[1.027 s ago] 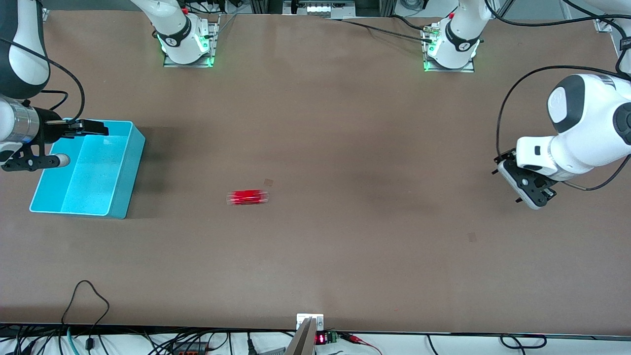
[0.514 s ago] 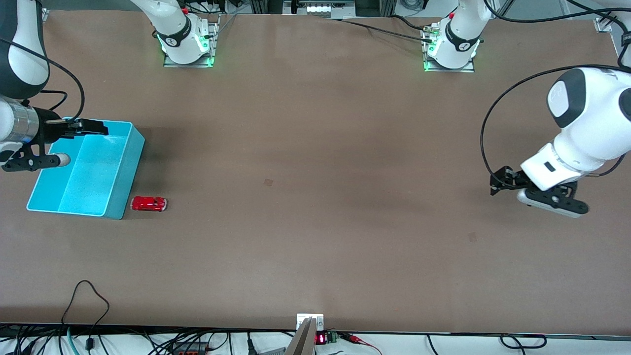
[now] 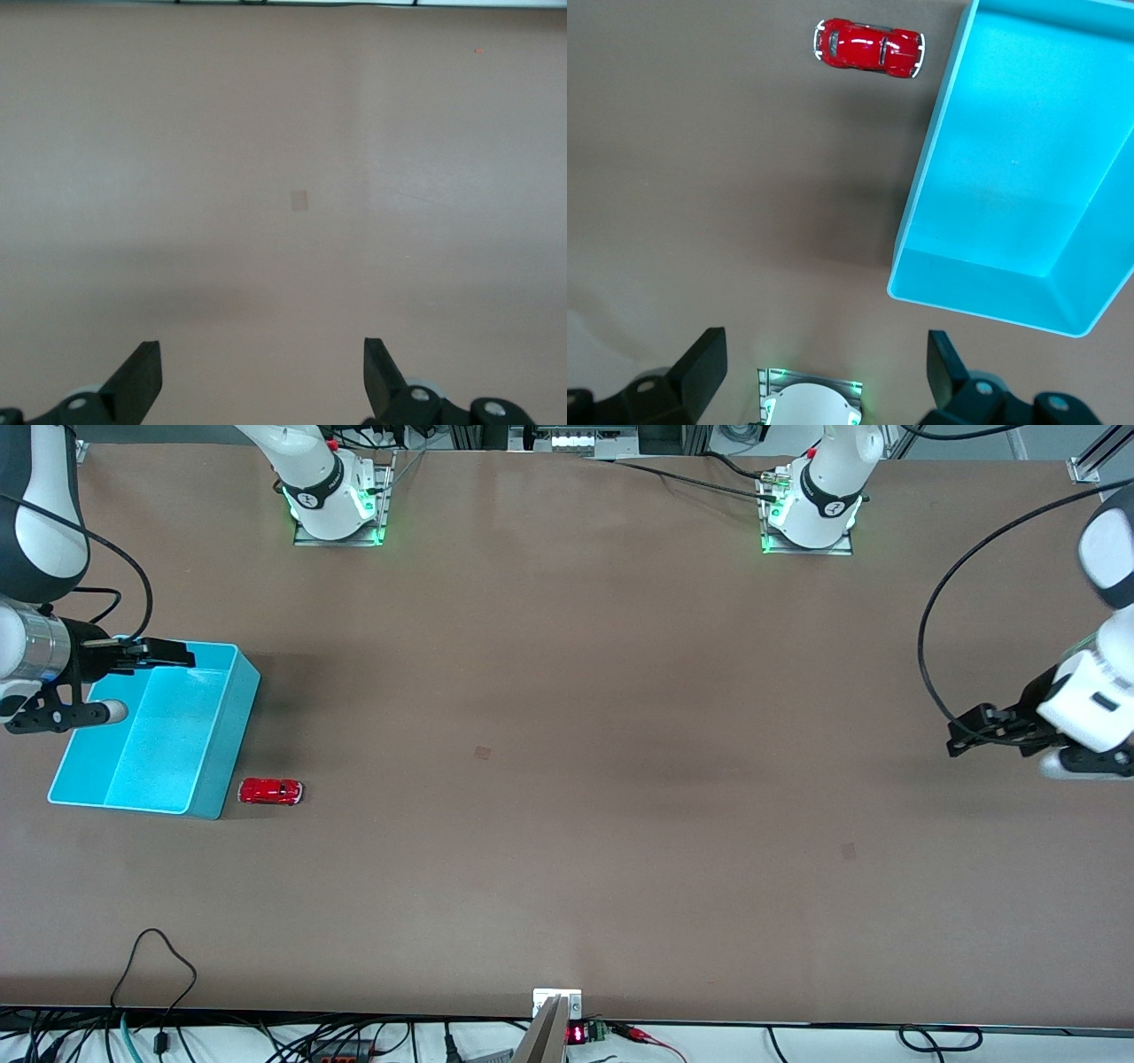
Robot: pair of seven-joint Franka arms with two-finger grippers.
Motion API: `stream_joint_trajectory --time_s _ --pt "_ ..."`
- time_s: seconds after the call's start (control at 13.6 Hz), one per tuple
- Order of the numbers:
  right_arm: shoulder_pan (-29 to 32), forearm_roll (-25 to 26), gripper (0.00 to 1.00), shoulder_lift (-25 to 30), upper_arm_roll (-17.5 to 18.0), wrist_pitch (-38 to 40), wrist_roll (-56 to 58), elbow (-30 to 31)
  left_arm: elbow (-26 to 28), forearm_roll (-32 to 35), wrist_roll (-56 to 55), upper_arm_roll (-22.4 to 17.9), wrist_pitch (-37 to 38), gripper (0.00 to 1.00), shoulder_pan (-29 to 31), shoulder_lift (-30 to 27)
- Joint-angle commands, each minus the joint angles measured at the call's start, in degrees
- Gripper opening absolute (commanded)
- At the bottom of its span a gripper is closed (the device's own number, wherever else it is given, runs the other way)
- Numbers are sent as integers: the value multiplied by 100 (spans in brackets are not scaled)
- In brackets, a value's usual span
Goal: Wind red beetle toy and store in blue box
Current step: 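Reach the right gripper toward the car beside the cyan box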
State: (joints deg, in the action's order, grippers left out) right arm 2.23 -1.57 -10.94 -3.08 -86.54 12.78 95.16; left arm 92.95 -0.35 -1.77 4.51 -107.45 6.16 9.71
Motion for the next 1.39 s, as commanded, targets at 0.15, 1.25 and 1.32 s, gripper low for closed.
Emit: stream_joint_trajectory --time_s 0.15,1.25,1.32 --pt "-327 -46 100 -207 36 -231 312 -42 -146 -159 -227 -187 681 100 -281 -338" --pt "-662 657 100 -918 27 -3576 5080 1161 742 -88 -78 -222 989 100 -239 -1261" --pt "-627 657 100 -1023 27 -3902 5598 1258 716 -88 9 -231 997 100 -238 -1235"
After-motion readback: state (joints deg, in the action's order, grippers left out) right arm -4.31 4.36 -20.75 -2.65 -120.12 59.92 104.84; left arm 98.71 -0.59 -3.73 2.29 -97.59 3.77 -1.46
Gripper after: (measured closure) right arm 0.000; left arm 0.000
